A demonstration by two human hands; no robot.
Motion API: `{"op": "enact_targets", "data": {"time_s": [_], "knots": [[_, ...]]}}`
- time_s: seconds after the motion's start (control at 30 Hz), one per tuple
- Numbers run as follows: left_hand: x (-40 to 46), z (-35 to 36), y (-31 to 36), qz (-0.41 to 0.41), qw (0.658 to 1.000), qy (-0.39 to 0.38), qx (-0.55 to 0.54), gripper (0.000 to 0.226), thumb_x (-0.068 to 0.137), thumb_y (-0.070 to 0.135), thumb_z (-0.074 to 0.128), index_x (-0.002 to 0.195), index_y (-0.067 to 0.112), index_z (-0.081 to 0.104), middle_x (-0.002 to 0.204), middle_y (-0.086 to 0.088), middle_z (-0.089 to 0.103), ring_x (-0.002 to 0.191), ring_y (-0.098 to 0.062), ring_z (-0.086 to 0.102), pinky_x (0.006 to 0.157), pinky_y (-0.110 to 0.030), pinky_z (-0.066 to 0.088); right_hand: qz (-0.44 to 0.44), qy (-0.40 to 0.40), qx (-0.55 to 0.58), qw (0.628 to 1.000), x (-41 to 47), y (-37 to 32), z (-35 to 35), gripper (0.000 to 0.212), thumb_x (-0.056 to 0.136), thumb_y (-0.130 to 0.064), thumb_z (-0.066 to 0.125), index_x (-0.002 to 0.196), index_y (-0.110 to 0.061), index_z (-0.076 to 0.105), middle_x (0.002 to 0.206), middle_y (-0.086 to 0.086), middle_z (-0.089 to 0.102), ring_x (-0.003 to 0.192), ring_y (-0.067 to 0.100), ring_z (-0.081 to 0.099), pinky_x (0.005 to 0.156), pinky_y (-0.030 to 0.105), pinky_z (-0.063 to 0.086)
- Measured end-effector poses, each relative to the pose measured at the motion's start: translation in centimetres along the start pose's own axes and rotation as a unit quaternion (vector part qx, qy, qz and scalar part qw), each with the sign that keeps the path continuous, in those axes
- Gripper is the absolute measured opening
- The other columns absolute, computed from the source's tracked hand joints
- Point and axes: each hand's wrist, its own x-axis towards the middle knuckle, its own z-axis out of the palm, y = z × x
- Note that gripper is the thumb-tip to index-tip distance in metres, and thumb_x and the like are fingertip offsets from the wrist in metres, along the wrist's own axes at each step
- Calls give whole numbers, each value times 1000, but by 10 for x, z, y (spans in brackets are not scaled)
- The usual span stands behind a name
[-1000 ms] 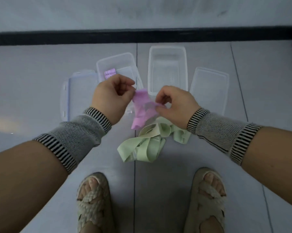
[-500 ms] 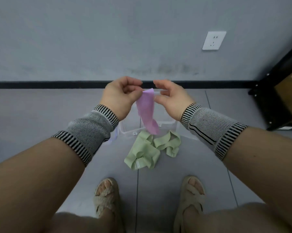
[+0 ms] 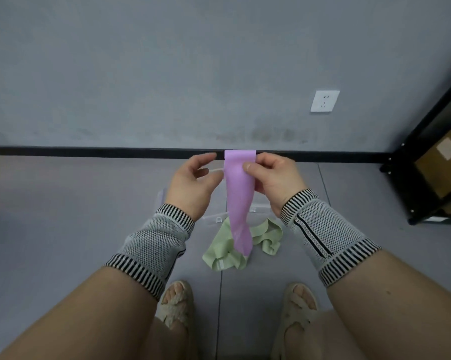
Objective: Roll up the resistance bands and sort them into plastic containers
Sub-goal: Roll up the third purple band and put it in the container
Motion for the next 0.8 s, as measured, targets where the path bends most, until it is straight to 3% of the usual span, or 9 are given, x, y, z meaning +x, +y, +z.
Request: {"op": "enact_targets", "data": {"time_s": [0.13,0.2,0.3,0.37,0.47,0.57,0.7,0.8], "knots": [[1,3,-8,-11,1000,-20,4,30,85,5,60,112,19,62,110,8,64,104,-11,59,85,-27,48,19,-23,42,999,0,5,3,18,85,-2,63,72,-15,66,74,7,66,74,21,61,78,41,53],[6,8,-9,5,1000,-15,-14,28,85,4,61,111,14,64,109,3,67,95,-8,64,84,-20,49,23,-16,40,999,6,8,4,17,84,-2,64,73,-15,67,77,9,67,76,23,63,81,45,55],[14,15,-12,6,1000,0,-17,25,85,8,64,108,16,63,101,10,66,77,10,61,70,-11,49,40,0,59,997,14,14,3,18,84,-1,64,72,-14,66,76,10,66,76,24,62,83,49,54],[19,18,-16,-11,999,-27,-31,25,84,7,65,108,16,62,95,9,66,76,6,62,63,-10,48,48,10,72,996,19,17,3,18,84,-1,64,72,-14,65,76,10,65,76,25,61,84,50,53],[26,19,-24,-20,996,-86,18,17,83,6,67,96,17,64,87,0,69,79,-10,65,68,-15,50,56,19,95,994,27,18,3,15,84,0,64,75,-12,64,78,13,64,78,26,61,82,49,53],[30,21,-29,-9,996,-75,47,11,81,8,69,78,17,65,76,-2,67,70,-12,61,71,-20,52,56,20,107,992,32,20,4,13,85,1,62,77,-9,64,77,11,65,74,24,63,76,42,56],[33,19,-28,23,997,-47,57,10,72,25,74,76,19,67,88,1,72,87,-19,65,85,-34,51,68,35,107,991,35,26,2,11,84,0,64,78,-9,64,79,12,66,75,24,65,76,41,58],[33,19,-26,40,997,-46,52,12,77,17,72,77,22,61,77,2,67,73,-16,62,79,-37,52,71,53,102,991,36,28,0,12,84,0,65,77,-10,63,74,9,65,69,20,63,71,35,57]]}}
